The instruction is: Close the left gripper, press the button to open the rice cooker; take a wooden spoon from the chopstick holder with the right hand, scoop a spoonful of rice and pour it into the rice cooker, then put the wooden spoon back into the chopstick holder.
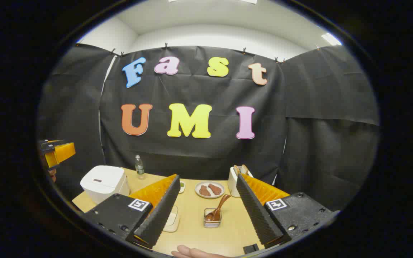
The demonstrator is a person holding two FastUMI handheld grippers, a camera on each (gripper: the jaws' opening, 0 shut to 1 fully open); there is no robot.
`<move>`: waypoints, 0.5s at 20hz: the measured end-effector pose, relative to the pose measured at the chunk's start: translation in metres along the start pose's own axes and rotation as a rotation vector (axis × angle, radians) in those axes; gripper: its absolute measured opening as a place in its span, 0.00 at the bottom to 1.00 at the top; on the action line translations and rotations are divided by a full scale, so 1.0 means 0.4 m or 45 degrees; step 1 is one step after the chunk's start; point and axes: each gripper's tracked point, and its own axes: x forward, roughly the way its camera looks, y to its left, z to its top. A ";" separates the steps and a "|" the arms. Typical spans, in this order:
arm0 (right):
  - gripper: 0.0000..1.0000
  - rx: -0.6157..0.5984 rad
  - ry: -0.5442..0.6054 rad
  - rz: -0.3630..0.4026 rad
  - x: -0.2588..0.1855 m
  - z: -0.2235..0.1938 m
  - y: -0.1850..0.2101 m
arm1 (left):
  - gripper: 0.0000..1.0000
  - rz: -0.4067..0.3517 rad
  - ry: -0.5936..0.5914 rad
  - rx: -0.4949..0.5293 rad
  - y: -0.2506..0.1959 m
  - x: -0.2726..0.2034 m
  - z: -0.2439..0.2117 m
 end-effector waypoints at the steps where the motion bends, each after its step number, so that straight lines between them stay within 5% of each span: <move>1: 1.00 0.000 0.000 0.001 0.003 0.000 0.002 | 0.94 0.003 -0.001 0.004 -0.003 0.005 -0.001; 10: 1.00 0.015 0.000 -0.011 0.040 -0.002 -0.003 | 0.94 -0.003 -0.015 0.004 -0.015 0.043 0.006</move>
